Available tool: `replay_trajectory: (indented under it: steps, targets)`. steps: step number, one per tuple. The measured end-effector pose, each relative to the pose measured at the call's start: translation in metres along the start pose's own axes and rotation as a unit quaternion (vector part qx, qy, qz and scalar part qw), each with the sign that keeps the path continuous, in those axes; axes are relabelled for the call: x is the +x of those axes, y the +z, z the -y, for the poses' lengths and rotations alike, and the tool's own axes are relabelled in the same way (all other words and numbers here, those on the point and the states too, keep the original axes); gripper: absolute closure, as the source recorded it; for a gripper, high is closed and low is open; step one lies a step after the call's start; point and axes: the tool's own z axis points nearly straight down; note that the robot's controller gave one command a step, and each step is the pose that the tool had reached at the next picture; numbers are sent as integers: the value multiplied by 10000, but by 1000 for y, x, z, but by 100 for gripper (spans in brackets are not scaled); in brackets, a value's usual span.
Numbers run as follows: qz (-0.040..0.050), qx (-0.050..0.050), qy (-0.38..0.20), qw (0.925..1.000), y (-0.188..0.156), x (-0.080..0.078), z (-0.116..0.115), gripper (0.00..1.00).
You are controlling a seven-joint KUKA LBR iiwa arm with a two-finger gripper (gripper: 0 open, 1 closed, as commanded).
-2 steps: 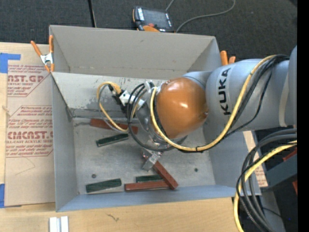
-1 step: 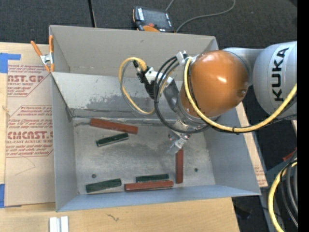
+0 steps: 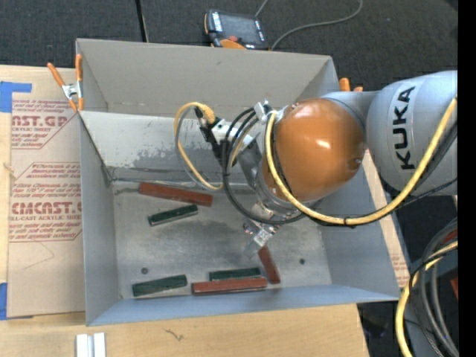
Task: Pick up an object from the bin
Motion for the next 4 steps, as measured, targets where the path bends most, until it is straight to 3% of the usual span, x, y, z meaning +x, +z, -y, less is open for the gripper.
replay_trajectory:
  steps: [1, 2, 3, 4]
  targets:
    - [-3, -13, -3812, 9245, 15, 4, -22, 100]
    - [-41, 15, -3839, 9234, -98, -4, -4, 100]
    - [24, -25, -4119, 9112, -24, -26, -11, 100]
    - [11, -18, -4141, 9102, 10, -30, -6, 100]
